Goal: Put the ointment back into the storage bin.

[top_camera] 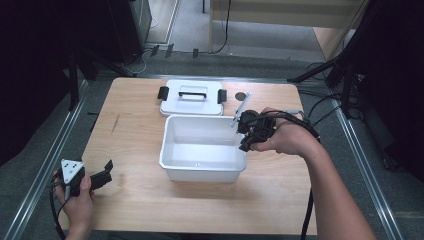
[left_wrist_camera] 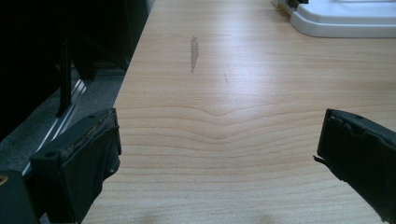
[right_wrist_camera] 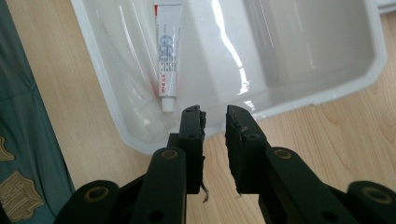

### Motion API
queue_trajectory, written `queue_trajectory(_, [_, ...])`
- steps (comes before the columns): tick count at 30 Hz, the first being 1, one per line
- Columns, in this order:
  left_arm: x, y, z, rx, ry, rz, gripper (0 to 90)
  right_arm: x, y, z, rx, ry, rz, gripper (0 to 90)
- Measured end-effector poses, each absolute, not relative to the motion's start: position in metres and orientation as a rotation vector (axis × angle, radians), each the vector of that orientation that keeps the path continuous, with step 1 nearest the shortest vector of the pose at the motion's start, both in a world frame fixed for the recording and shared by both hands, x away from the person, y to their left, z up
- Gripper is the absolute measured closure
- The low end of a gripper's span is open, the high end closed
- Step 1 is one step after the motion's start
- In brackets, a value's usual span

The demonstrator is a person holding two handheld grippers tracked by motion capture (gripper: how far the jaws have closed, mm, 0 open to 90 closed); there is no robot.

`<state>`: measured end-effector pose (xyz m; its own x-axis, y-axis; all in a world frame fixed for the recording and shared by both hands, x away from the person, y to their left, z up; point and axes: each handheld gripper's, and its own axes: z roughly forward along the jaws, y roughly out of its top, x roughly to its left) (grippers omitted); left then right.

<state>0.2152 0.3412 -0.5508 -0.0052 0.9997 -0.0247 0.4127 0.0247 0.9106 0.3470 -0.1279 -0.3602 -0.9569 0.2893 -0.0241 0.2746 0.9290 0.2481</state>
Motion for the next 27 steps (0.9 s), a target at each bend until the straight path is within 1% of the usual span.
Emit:
queue_trajectory(4, [0.215, 0.341, -0.551, 1.492, 1.527, 0.958, 0.0, 0.346, -0.138, -0.358, 0.467, 3.009, 0.37, 69.9])
queue_trajectory(6, [0.215, 0.341, -0.551, 1.492, 1.528, 0.957, 0.0, 0.345, -0.143, -0.358, 0.495, 2.983, 0.372, 63.1])
queue_trajectory(13, [0.215, 0.341, -0.551, 1.492, 1.528, 0.958, 0.0, 0.343, -0.159, -0.363, 0.66, 2.878, 0.35, 35.1])
queue_trajectory(14, [0.215, 0.341, -0.551, 1.493, 1.528, 0.958, 0.0, 0.343, -0.159, -0.363, 0.66, 2.878, 0.35, 35.1])
queue_trajectory(15, [0.215, 0.341, -0.551, 1.491, 1.528, 0.958, 0.0, 0.342, -0.164, -0.365, 0.698, 2.834, 0.344, 25.9])
queue_trajectory(16, [0.215, 0.341, -0.551, 1.492, 1.528, 0.956, 0.0, 0.342, -0.167, -0.367, 0.712, 2.816, 0.344, 19.3])
queue_trajectory(17, [0.215, 0.341, -0.551, 1.492, 1.528, 0.956, 0.0, 0.342, -0.167, -0.367, 0.712, 2.816, 0.344, 19.3])
queue_trajectory(18, [0.215, 0.341, -0.551, 1.491, 1.527, 0.956, 0.0, 0.343, -0.171, -0.371, 0.771, 2.769, 0.336, 7.5])
queue_trajectory(19, [0.215, 0.342, -0.551, 1.491, 1.527, 0.956, 0.0, 0.343, -0.174, -0.373, 0.806, 2.748, 0.333, 2.6])
queue_trajectory(20, [0.215, 0.342, -0.551, 1.492, 1.527, 0.956, 0.0, 0.343, -0.177, -0.375, 0.828, 2.741, 0.331, 0.0])
queue_trajectory(27, [0.215, 0.341, -0.551, 1.494, 1.529, 0.957, 0.0, 0.34, -0.198, -0.39, 0.926, 2.703, 0.452, 0.0])
